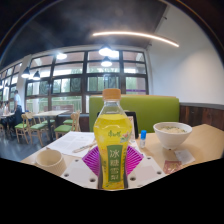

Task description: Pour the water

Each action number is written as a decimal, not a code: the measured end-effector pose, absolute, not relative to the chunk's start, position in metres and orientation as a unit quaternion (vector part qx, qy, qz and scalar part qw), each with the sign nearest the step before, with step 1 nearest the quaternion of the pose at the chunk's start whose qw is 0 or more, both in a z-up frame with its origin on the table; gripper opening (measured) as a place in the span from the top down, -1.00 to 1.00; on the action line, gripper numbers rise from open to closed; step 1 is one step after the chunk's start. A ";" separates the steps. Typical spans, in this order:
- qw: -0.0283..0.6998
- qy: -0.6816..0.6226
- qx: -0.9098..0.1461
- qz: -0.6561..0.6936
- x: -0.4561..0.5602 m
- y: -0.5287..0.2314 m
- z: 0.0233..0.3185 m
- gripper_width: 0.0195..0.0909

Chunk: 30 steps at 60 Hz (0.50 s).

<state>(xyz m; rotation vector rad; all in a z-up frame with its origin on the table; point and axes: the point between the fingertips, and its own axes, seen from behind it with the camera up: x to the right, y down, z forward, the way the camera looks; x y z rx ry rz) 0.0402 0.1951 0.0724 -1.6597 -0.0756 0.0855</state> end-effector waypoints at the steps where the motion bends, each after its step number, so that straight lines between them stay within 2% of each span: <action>1: 0.674 -0.033 -0.737 0.037 0.039 0.195 0.072 0.76; 5: 0.674 -0.027 -0.737 0.039 0.038 0.196 0.074 0.75; 7: 0.674 -0.026 -0.738 0.040 0.039 0.195 0.076 0.67; 11: 0.668 -0.027 -0.742 0.042 0.041 0.194 0.077 0.16; 14: 0.654 -0.028 -0.755 0.036 0.046 0.191 0.075 -0.09; 17: 0.645 -0.032 -0.762 0.036 0.040 0.182 0.073 -0.86; 18: 0.645 -0.031 -0.763 0.035 0.052 0.179 0.080 -0.85; 20: 0.650 -0.026 -0.759 0.034 0.045 0.169 0.085 -0.70; 25: 0.649 -0.024 -0.760 0.019 0.056 0.131 0.107 -0.78; 30: 0.654 -0.017 -0.756 0.016 0.061 0.089 0.129 -0.75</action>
